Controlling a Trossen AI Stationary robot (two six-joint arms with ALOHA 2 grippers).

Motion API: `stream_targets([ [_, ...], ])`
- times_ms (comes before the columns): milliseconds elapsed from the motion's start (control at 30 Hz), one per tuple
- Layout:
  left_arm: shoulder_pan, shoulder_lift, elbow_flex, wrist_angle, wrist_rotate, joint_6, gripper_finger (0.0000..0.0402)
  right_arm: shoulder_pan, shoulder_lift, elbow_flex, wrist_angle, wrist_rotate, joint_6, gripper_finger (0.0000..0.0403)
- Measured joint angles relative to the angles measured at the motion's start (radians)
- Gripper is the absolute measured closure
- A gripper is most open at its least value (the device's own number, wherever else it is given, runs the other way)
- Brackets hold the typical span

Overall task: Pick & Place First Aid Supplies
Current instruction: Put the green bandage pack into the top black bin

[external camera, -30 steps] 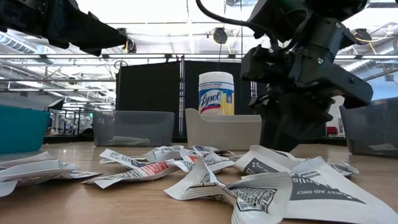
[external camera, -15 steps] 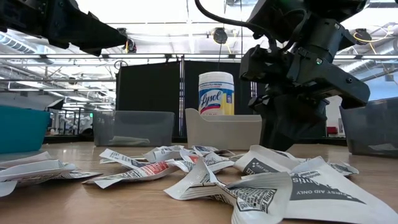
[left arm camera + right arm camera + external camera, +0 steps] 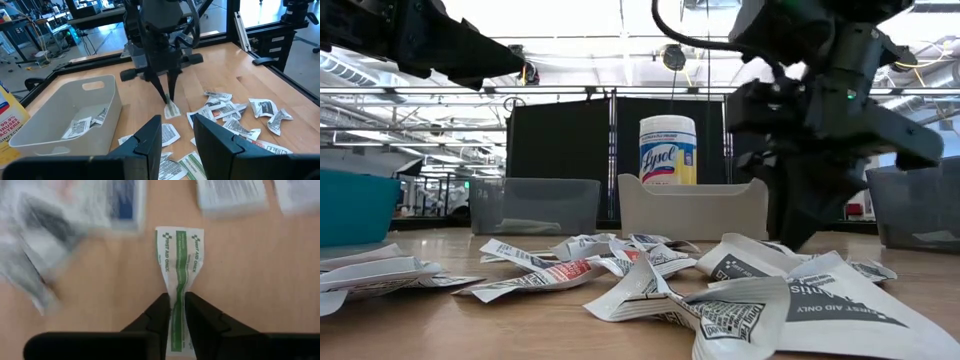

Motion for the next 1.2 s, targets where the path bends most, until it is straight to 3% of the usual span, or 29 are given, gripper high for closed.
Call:
stream_targets([
  [467,0.0,0.0,0.0,0.002,0.0,-0.001,0.0282,0.006,-0.112,0.004,-0.014,0.026,-0.004,0.0382],
  [1200,0.0,0.0,0.0,0.037,0.001,0.02,0.0282,-0.048,-0.08,0.007,0.506,0.032,-0.205,0.0383],
])
